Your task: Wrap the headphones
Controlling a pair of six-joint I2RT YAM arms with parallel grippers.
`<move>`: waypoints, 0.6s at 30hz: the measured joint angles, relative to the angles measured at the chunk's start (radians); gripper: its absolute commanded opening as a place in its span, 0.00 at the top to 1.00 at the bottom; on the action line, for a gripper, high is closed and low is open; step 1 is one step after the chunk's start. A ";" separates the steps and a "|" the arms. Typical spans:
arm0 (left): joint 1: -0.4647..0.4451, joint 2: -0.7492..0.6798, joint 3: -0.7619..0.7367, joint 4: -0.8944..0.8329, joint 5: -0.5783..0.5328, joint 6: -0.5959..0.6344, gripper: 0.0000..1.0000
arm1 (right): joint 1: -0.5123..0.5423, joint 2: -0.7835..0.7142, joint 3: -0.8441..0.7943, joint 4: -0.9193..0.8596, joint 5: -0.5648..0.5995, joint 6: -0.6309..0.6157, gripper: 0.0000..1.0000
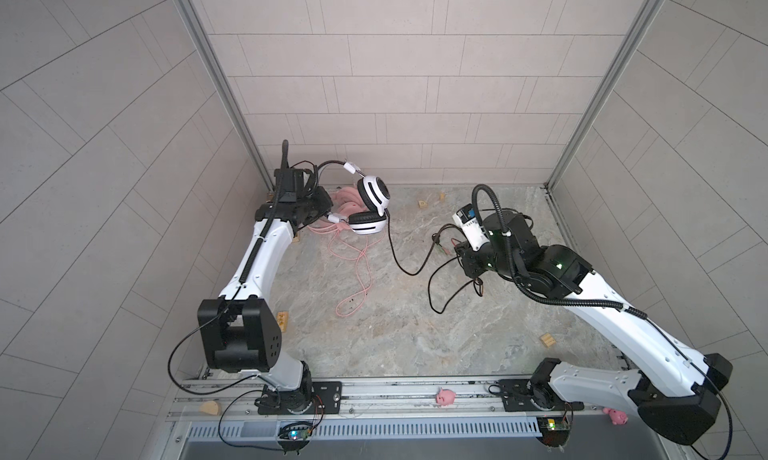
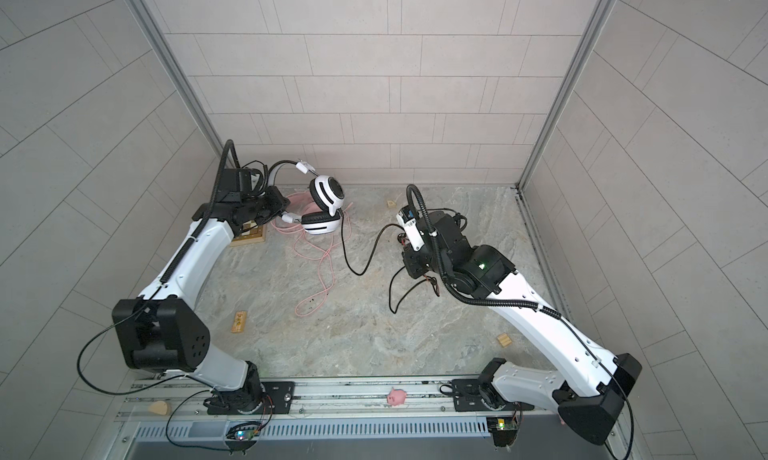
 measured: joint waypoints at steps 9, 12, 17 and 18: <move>0.007 0.011 -0.070 0.055 0.024 0.034 1.00 | -0.153 -0.047 -0.053 -0.011 0.034 0.044 1.00; 0.014 0.008 -0.079 0.060 0.024 0.042 1.00 | -0.152 -0.040 -0.052 0.011 -0.006 0.053 1.00; 0.024 0.001 -0.089 0.079 0.024 0.045 1.00 | -0.152 0.002 -0.056 0.030 -0.041 0.051 0.95; 0.026 0.000 -0.090 0.082 0.024 0.045 1.00 | -0.153 0.009 -0.061 0.037 -0.045 0.050 0.89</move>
